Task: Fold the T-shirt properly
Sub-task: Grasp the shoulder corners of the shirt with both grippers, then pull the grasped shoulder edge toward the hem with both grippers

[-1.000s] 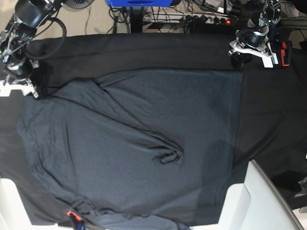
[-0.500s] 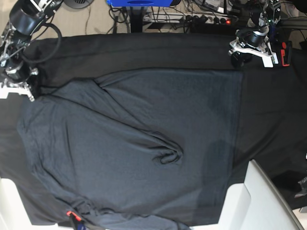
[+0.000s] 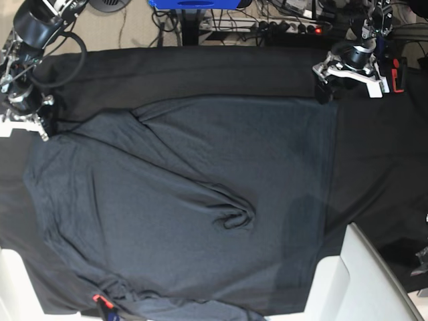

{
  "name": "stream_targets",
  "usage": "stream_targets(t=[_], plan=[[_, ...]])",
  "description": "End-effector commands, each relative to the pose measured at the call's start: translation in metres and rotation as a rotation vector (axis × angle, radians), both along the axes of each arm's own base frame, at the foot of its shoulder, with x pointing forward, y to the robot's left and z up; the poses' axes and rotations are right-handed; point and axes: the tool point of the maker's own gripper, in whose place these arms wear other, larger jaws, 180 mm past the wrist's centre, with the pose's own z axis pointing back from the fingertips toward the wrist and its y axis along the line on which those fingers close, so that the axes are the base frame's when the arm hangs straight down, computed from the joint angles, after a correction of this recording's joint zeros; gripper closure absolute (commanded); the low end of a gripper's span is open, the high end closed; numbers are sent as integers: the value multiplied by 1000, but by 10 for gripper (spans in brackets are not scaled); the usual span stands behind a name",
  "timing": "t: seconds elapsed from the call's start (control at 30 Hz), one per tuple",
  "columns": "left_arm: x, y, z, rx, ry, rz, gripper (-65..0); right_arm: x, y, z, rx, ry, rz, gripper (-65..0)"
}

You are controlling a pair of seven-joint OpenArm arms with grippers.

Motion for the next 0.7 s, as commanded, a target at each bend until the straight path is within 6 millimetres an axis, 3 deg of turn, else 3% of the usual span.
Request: stream_targets(t=[0.0, 0.17, 0.33, 0.5, 0.67], plan=[[-8, 1, -6, -3, 50, 4, -543, 1, -5, 3, -14, 4, 10, -6], [16, -3, -3, -18, 8, 11, -471, 1, -5, 3, -14, 4, 10, -6], [33, -13, -7, -48, -12, 26, -464, 2, -6, 4, -18, 3, 12, -6], [47, -40, -8, -85, -29, -19, -464, 2, -6, 4, -18, 3, 12, -6], [48, -47, -9, -94, -27, -33, -462, 2, -6, 4, -18, 3, 12, -6]])
